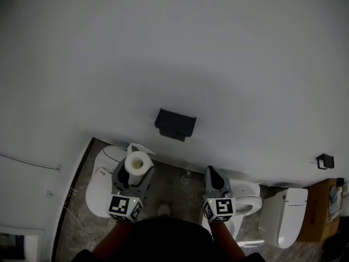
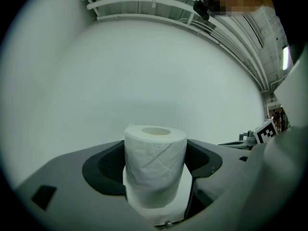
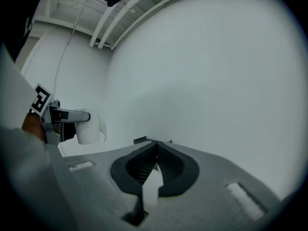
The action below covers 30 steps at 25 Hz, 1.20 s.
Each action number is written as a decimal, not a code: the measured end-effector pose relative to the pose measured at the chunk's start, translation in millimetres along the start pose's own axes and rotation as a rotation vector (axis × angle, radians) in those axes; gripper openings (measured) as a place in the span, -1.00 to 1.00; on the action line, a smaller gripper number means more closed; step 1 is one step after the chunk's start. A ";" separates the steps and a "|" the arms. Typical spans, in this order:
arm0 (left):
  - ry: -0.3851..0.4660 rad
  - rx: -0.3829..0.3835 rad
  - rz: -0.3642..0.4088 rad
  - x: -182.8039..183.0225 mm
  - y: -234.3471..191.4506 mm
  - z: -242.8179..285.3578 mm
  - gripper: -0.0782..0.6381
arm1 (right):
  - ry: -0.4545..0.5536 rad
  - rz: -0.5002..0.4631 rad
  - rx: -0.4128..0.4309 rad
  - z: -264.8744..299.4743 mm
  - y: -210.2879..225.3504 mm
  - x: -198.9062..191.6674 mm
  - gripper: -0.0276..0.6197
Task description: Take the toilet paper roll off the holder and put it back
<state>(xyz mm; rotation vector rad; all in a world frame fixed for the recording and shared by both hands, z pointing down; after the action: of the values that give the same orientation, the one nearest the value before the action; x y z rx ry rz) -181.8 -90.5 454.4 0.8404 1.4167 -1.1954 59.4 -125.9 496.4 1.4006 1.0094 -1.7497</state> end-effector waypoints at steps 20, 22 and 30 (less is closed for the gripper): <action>-0.008 -0.224 0.035 32.7 10.5 152.4 0.26 | -0.034 0.009 -0.039 16.6 4.6 -6.5 -0.92; -0.001 -0.238 0.023 31.7 6.9 174.1 0.26 | -0.045 0.012 -0.046 22.5 8.3 -7.8 -0.92; -0.025 -0.262 0.029 9.5 1.5 237.0 0.26 | -0.075 0.035 -0.086 24.0 14.1 -15.3 -0.92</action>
<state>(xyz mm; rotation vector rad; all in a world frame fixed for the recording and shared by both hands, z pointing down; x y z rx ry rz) -118.0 -319.0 457.0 0.6592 1.4972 -0.9695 63.6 -153.2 512.2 1.2820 1.0015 -1.7001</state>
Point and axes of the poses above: the fingertips, and each gripper's own axes: z forward along the fingers, y to its right, x out of its top, the point moved 1 cm from there along -z, backward along the fingers, and after that the axes turned 10 degrees about -z, right-handed, at the moved point
